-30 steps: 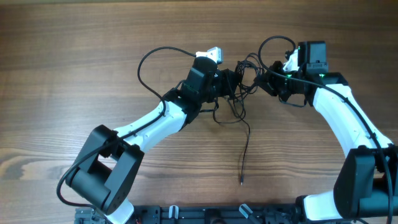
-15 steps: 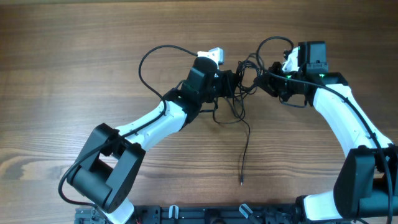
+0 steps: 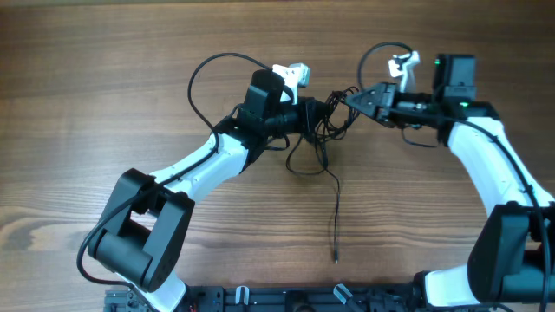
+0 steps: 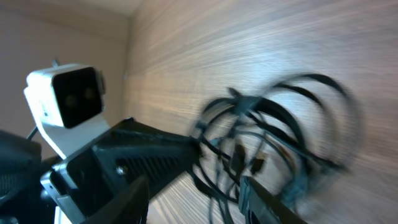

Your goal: Untangle cables

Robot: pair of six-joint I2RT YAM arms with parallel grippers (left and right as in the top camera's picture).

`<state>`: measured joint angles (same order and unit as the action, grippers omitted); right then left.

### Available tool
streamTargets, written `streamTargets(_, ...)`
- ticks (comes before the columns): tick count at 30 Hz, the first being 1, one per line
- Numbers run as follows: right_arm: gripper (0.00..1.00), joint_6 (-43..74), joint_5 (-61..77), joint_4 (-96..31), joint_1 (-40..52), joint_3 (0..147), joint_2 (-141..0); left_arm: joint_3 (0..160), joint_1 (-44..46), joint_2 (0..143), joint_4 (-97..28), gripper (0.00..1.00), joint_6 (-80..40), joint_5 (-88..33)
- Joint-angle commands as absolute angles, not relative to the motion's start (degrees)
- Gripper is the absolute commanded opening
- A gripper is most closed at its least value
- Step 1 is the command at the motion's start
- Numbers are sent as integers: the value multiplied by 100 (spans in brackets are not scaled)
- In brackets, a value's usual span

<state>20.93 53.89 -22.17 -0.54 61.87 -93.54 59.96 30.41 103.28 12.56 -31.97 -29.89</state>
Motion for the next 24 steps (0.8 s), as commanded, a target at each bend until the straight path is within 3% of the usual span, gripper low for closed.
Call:
streamTargets(1, 46, 2585, 4716, -2034, 274, 6176, -9247, 6034, 3063, 10210, 1306, 4, -2978, -3280)
streamTargets(7, 44, 3063, 3603, -2373, 530, 6165, -9251, 6034, 3063, 10210, 1304, 4, -2982, -3282)
streamTargets(24, 43, 2974, 3999, -2045, 716, 6136, -9518, 6034, 3057, 10210, 1372, 4, -3046, -3326)
